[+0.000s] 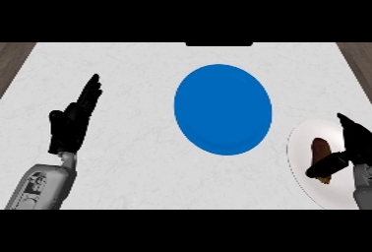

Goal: Pick the sweet potato from the plate and place it in the plate

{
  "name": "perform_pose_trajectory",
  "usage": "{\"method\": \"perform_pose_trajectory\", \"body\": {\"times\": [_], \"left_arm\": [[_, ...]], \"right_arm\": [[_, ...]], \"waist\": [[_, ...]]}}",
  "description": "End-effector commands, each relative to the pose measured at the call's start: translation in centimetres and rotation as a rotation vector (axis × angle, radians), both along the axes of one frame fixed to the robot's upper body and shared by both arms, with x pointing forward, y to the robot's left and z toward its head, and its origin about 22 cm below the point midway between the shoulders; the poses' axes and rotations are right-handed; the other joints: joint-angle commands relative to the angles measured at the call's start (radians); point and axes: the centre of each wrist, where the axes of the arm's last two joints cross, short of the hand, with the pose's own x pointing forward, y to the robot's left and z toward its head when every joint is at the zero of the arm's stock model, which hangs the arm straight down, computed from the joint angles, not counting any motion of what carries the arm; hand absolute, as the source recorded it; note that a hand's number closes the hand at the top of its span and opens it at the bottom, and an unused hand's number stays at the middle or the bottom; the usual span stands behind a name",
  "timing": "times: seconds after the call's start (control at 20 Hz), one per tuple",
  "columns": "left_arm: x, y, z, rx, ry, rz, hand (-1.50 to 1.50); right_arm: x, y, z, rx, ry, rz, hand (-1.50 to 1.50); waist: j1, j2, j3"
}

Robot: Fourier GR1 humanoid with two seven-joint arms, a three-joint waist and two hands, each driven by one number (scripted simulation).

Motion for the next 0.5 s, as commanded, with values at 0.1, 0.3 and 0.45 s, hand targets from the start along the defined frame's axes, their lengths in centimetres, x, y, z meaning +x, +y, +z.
{"method": "perform_pose_trajectory", "body": {"times": [0.1,0.3,0.45], "left_arm": [[-0.3,1.0,0.1,0.004,-0.010,0.009,0.00],[0.2,-1.3,0.7,0.003,-0.005,0.010,0.00],[-0.1,0.8,-0.9,0.015,-0.006,0.010,0.00]], "right_arm": [[0.4,-0.8,-2.4,0.006,0.096,-0.032,-1.50],[1.7,0.6,-2.9,0.002,0.125,-0.050,-1.50],[0.6,-1.9,-5.1,0.002,0.143,-0.052,-1.50]], "waist": [[-0.001,0.000,0.000],[0.001,0.000,0.000],[-0.002,0.000,0.000]]}}
